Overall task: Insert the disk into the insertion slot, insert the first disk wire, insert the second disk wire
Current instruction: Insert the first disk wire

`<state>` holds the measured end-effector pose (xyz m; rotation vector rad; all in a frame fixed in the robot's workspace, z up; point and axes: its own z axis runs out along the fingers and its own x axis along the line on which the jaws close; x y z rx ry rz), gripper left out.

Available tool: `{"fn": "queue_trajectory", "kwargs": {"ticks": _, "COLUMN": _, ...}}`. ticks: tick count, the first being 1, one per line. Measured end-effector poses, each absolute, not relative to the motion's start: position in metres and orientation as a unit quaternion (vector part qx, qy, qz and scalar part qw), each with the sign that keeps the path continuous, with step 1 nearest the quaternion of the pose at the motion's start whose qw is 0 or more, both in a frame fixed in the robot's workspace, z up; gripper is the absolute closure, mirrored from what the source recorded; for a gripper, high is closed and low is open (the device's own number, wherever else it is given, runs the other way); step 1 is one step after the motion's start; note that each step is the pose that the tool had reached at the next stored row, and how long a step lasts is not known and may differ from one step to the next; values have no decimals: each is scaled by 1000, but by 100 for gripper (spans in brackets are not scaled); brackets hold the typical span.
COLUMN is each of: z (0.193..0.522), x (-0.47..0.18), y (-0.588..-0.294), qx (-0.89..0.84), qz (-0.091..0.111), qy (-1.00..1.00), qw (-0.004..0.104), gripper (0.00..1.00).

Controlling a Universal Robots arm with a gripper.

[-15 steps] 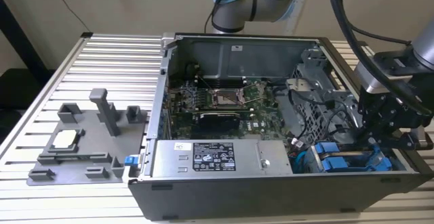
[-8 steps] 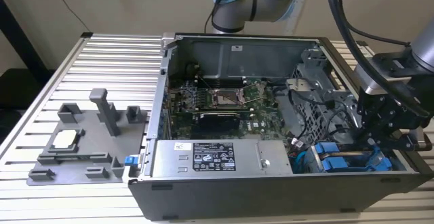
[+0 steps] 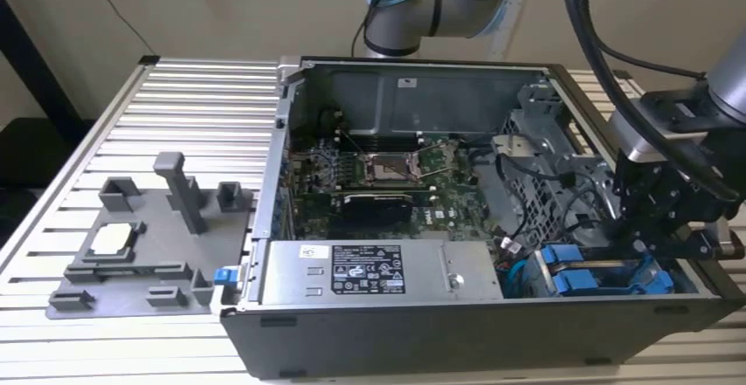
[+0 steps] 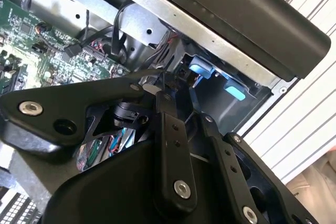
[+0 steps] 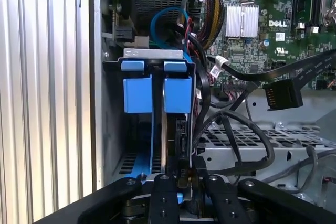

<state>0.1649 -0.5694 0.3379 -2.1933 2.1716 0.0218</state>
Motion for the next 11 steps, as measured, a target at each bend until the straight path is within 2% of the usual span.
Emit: {"fn": "queue_trajectory", "kwargs": {"ticks": 11, "z": 364, "x": 165, "y": -569, "qx": -707, "qz": 10, "qy": 706, "qw": 25, "gripper": 73}}
